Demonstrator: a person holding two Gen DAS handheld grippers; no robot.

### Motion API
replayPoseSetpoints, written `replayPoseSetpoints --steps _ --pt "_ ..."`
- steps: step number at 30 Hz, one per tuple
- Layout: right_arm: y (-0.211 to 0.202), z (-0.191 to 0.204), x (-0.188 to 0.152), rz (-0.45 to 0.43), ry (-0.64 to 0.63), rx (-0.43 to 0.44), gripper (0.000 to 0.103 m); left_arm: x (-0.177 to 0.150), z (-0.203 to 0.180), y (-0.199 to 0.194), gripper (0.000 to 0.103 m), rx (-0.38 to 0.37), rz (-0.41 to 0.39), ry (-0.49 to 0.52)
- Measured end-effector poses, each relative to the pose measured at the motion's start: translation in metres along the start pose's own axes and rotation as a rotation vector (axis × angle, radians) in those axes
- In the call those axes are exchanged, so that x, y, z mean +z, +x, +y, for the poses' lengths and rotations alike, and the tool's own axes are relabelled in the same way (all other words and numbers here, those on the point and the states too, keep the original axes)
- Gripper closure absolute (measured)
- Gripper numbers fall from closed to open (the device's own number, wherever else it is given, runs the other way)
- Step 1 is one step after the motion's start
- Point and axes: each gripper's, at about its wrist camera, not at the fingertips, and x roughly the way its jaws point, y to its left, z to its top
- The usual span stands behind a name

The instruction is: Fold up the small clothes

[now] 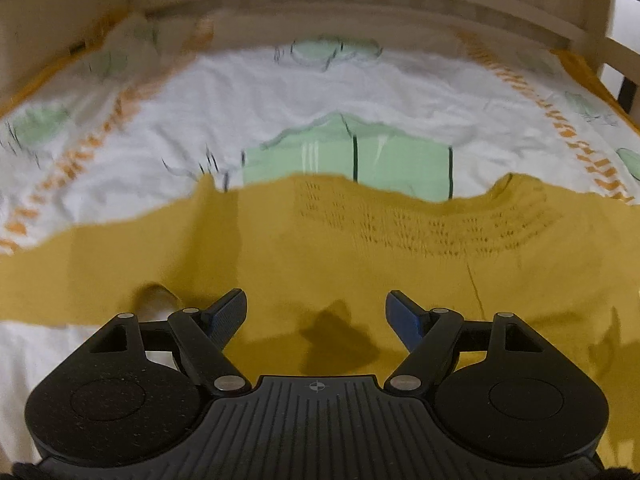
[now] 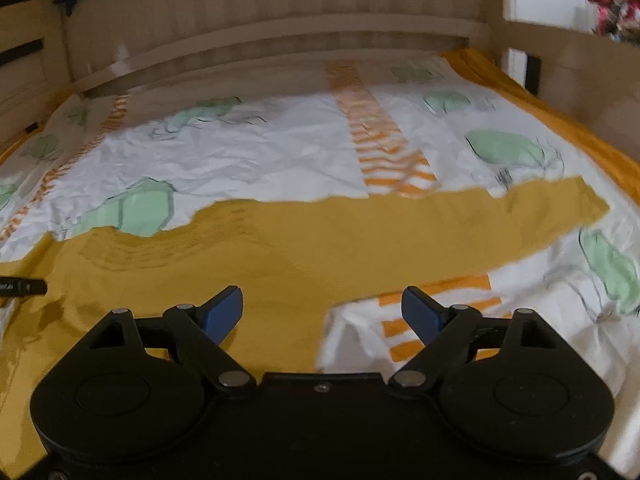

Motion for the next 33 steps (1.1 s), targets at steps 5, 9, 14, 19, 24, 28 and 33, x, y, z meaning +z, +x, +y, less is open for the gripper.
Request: replayPoseSetpoints --steps 5,9,14,19,24,28,33 --pt "0.022 -0.021 -0.005 0.069 0.106 -0.026 0.015 0.000 -0.008 0.017 0.027 0.052 0.049 0.013" --pt "0.033 -0.035 -0.012 0.086 0.178 -0.034 0.015 -0.009 -0.017 0.032 0.027 0.101 0.090 0.062" --pt "0.038 -0.049 -0.010 0.102 0.227 -0.060 0.014 -0.016 -0.012 0.038 0.027 0.086 0.073 0.010" --pt "0.039 -0.059 -0.006 0.100 0.306 -0.052 0.013 -0.021 -0.010 0.037 0.026 0.066 0.043 0.011" --pt "0.037 -0.063 -0.002 0.068 0.308 -0.066 0.012 -0.014 -0.015 0.037 0.026 0.065 0.106 0.066" --pt "0.033 -0.065 0.001 0.043 0.297 -0.075 0.012 -0.001 -0.014 0.045 0.026 0.048 0.188 0.070" --pt "0.027 -0.078 0.018 0.026 0.294 -0.095 0.012 -0.007 -0.001 0.046 0.026 -0.002 0.172 0.016"
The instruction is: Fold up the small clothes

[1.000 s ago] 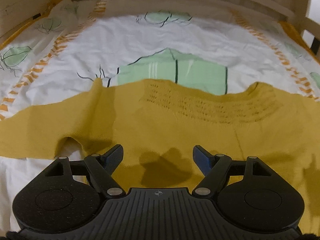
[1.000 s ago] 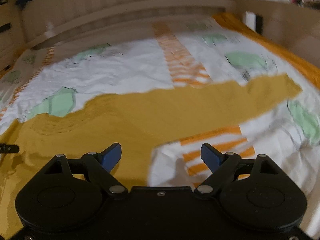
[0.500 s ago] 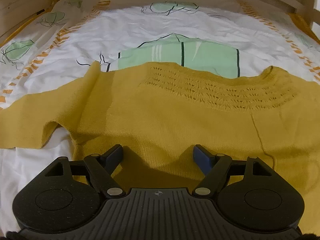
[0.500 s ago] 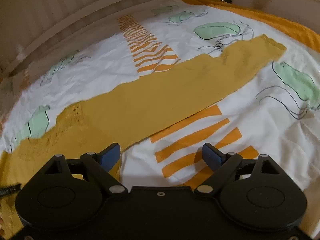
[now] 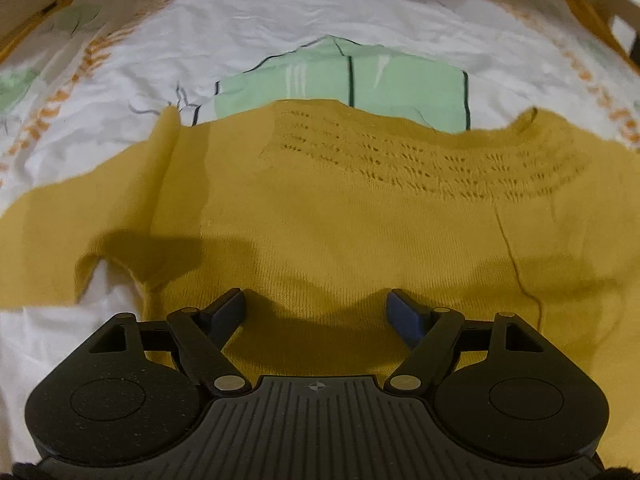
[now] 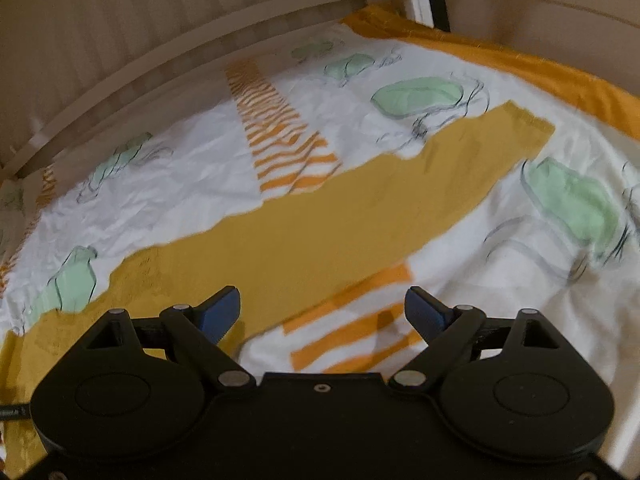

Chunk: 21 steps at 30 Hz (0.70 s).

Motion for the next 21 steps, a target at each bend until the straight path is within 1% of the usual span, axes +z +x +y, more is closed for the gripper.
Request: replayPoseSetpoints --steps 5,8,10,13,16,18,21 --pt "0.014 -0.023 0.041 0.006 0.034 -0.046 0.011 0.010 -0.008 0.000 0.027 0.020 0.045 0.014" --pt "0.030 -0.045 0.067 0.022 0.043 -0.084 0.011 0.013 -0.004 -0.002 0.028 -0.014 0.042 -0.016" --pt "0.042 -0.061 0.081 0.029 0.051 -0.115 0.011 0.014 -0.001 -0.006 0.028 -0.049 0.019 -0.049" --pt "0.056 -0.088 0.098 0.016 0.091 -0.157 0.011 0.015 0.000 -0.012 0.028 -0.095 -0.017 -0.072" --pt "0.071 -0.114 0.110 0.013 0.115 -0.215 0.011 0.015 -0.005 -0.019 0.028 -0.135 -0.061 -0.053" --pt "0.080 -0.130 0.115 0.028 0.136 -0.237 0.011 0.012 -0.012 -0.024 0.028 -0.169 -0.095 -0.026" --pt "0.089 -0.149 0.120 0.029 0.178 -0.265 0.011 0.008 -0.022 -0.024 0.028 -0.218 -0.118 0.006"
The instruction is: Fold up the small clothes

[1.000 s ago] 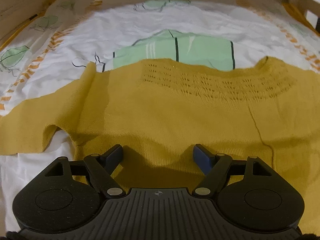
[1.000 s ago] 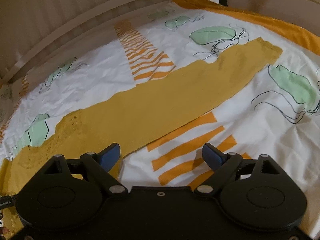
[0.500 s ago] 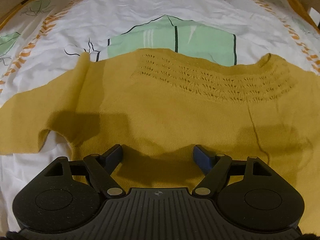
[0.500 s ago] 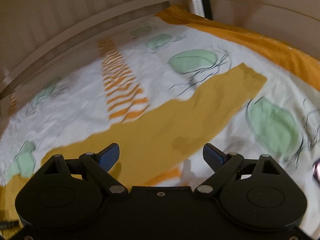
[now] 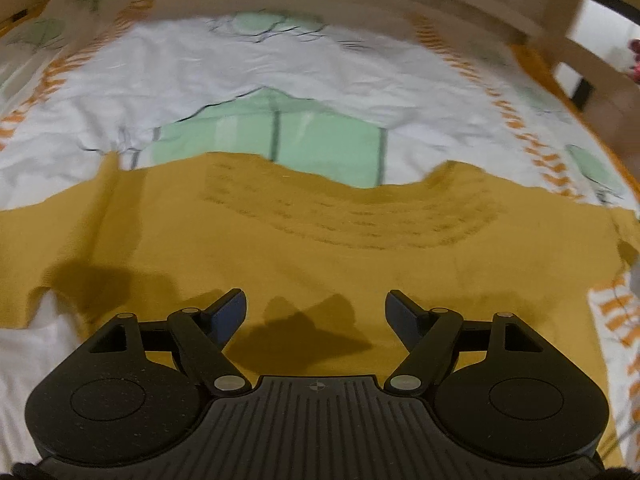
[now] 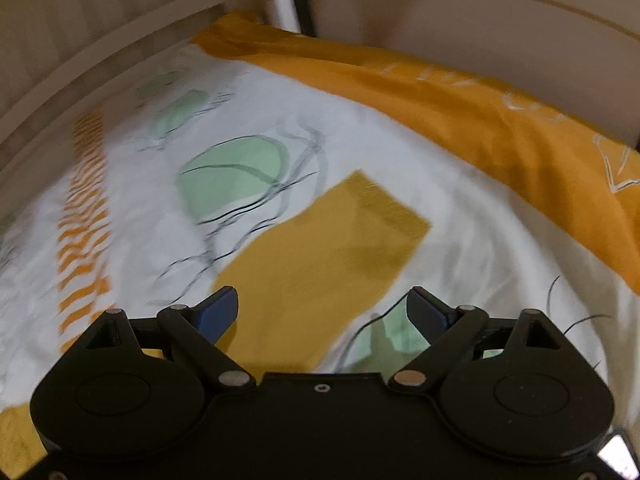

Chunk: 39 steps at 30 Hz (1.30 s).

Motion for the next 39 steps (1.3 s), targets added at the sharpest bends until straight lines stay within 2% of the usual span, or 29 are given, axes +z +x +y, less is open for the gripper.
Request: replayPoseSetpoints --steps 3,9,11,15,20,22,23,24,29,34,39 --pt "0.009 -0.014 0.008 -0.013 0.018 -0.013 0.012 -0.005 -0.002 0.003 0.028 -0.025 0.003 0.003" --pt "0.025 -0.025 0.025 -0.048 0.003 -0.046 0.013 -0.012 0.008 0.004 0.028 -0.007 -0.031 -0.019" --pt "0.030 -0.025 0.029 -0.048 -0.019 -0.058 0.016 -0.013 0.013 0.007 0.028 -0.021 -0.041 -0.020" --pt "0.045 -0.021 0.034 -0.024 -0.085 -0.076 0.025 -0.019 0.019 0.014 0.028 -0.031 -0.038 -0.045" --pt "0.062 -0.014 0.034 0.017 -0.157 -0.094 0.029 -0.028 0.015 0.013 0.028 -0.019 -0.095 -0.009" --pt "0.063 -0.012 0.031 0.020 -0.186 -0.101 0.043 -0.029 0.013 0.013 0.028 -0.011 -0.098 0.019" --pt "0.061 -0.011 0.031 0.016 -0.197 -0.102 0.063 -0.029 0.012 0.013 0.028 -0.009 -0.095 0.029" --pt "0.059 -0.011 0.032 0.012 -0.199 -0.109 0.091 -0.027 0.011 0.012 0.028 -0.007 -0.085 0.033" --pt "0.038 -0.002 0.036 0.007 -0.191 -0.074 0.090 -0.019 0.017 0.011 0.028 -0.018 -0.029 -0.005" --pt "0.000 0.022 0.036 -0.009 -0.190 0.019 0.090 -0.007 0.028 0.001 0.028 -0.010 -0.003 -0.079" --pt "-0.048 0.057 0.034 -0.020 -0.191 0.147 0.090 0.008 0.031 -0.014 0.028 0.052 0.003 -0.030"
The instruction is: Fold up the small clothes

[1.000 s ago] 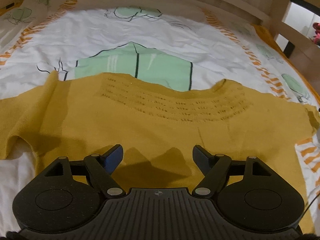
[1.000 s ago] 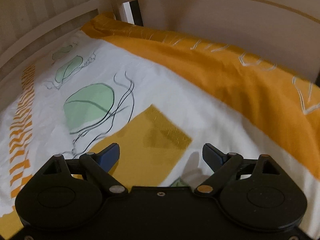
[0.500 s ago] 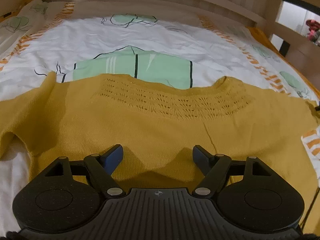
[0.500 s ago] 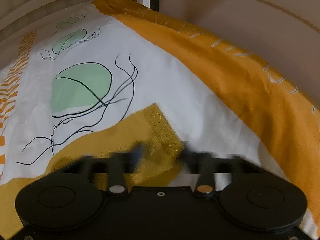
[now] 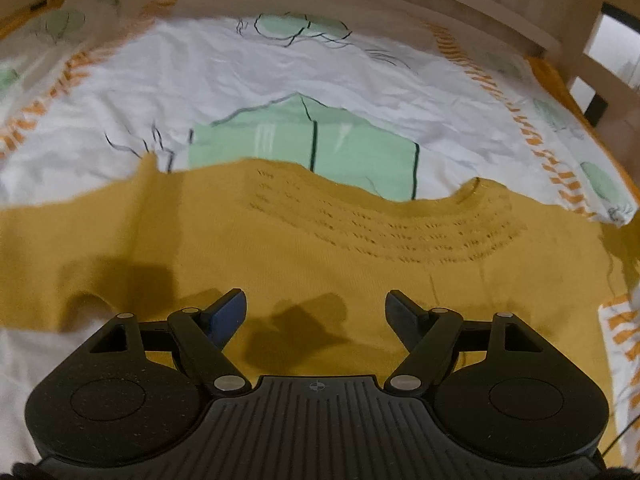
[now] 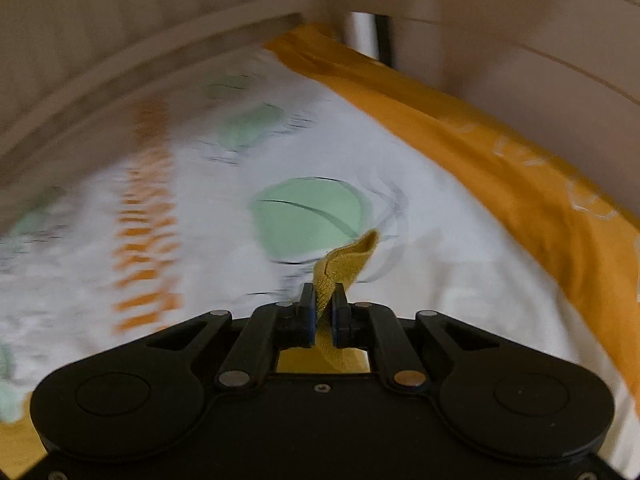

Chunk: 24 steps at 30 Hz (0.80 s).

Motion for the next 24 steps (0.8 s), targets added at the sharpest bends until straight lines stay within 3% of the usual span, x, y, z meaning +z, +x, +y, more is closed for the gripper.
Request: replayPoseSetpoints --steps 11,15,24 --pt "-0.068 0.147 -0.020 0.004 -0.103 0.305 0.090 0.028 0.009 -0.039 0.028 0.007 -0.085 0.044" --pt "-0.082 0.203 -0.041 0.026 -0.130 0.419 0.090 0.034 0.014 -0.047 0.028 0.016 -0.100 0.056" --pt "-0.076 0.295 -0.106 0.135 -0.120 0.614 0.090 0.044 0.045 -0.058 0.028 0.014 -0.115 -0.038"
